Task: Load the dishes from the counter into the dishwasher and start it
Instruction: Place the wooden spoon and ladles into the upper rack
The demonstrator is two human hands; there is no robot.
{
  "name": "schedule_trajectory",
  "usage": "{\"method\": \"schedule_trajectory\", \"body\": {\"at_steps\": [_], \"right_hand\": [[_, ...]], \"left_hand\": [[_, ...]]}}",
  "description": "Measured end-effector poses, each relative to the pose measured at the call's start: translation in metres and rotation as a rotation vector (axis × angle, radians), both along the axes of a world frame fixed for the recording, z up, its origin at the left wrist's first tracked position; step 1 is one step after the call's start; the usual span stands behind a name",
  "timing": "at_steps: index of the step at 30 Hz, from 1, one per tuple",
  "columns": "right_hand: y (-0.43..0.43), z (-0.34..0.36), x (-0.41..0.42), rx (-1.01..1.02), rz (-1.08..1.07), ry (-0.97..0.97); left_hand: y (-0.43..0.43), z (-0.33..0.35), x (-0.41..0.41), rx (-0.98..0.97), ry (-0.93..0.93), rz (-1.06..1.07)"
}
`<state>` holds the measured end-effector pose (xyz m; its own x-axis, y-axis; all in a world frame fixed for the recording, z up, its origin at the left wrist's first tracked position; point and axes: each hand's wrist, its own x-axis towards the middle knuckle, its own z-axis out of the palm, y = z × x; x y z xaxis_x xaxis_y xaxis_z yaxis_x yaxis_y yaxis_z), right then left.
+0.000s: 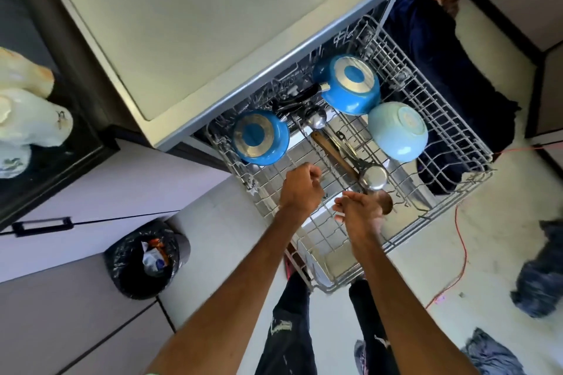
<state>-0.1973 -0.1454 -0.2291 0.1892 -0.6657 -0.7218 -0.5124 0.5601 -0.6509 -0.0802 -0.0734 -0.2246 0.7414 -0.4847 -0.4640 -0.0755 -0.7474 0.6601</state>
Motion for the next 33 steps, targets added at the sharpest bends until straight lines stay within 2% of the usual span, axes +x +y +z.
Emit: {"method": "schedule_trajectory", "body": {"at_steps": [10, 17, 24, 28, 33], "right_hand": [[0.043, 0.119, -0.02, 0.119, 0.142, -0.096], [0.098, 0.218, -0.057, 0.099, 0.365, -0.182], [0.14, 0.272, -0.084, 0.091, 0.506, -0.218], [0.169, 0.299, -0.064, 0.061, 0.585, -0.285], [0.222, 0.325, -0.012, 0.09, 0.656, -0.36]], "left_hand": [[0.049, 0.109, -0.032, -0.001, 0.01, -0.079], [0.12, 0.202, -0.087, 0.016, -0.03, 0.032], [0.195, 0.246, -0.145, -0.026, -0.077, 0.156], [0.241, 0.268, -0.14, -0.084, -0.135, 0.239], [0.304, 0.296, -0.096, -0.132, -0.224, 0.344]]}}
